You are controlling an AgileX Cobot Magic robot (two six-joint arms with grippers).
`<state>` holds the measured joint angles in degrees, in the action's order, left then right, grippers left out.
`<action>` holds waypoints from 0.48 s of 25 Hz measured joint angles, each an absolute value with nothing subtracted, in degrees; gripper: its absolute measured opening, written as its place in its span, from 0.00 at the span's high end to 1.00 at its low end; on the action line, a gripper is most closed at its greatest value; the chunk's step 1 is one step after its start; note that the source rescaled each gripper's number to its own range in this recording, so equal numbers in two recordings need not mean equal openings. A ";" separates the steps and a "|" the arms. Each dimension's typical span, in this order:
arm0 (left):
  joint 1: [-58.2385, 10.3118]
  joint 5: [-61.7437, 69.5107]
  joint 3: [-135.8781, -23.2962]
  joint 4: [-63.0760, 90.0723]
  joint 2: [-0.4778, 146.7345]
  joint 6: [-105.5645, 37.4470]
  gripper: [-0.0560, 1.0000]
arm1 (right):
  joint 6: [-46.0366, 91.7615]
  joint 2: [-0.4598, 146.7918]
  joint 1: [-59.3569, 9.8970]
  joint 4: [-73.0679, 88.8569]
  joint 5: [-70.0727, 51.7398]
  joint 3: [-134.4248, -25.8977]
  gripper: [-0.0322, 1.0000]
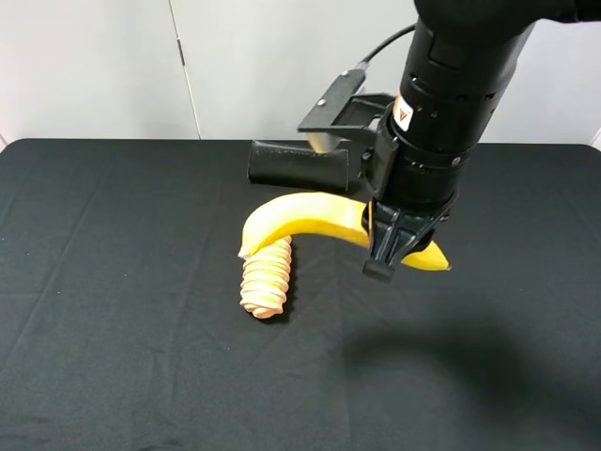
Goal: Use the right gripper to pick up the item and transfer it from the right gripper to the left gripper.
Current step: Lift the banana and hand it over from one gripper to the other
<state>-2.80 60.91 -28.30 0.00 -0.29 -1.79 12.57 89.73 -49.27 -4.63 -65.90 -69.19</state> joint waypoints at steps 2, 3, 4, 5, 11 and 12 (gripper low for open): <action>-2.80 60.91 -28.30 0.00 -0.29 -1.79 0.02 | 13.01 89.73 -49.66 -4.63 -65.90 -69.19 0.96; -2.80 60.91 -28.30 0.00 -0.29 -1.79 0.02 | 13.09 89.73 -49.66 -4.63 -65.90 -69.19 0.96; -2.80 60.91 -28.30 0.00 -0.29 -1.79 0.02 | 13.15 89.73 -49.66 -4.74 -65.90 -69.19 0.96; -2.80 60.91 -28.30 0.00 -0.29 -1.79 0.02 | 13.26 89.73 -49.66 -4.80 -65.90 -69.19 0.96; -2.80 61.30 -32.27 1.26 3.44 -3.17 0.02 | 13.86 89.73 -49.66 -4.80 -65.90 -69.19 0.96; -2.80 61.30 -33.42 1.26 4.89 -4.25 0.02 | 13.93 89.73 -49.66 -4.80 -65.90 -69.19 0.96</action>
<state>-2.80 61.30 -33.42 1.26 4.89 -4.25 13.93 89.73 -49.66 -4.80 -65.90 -69.19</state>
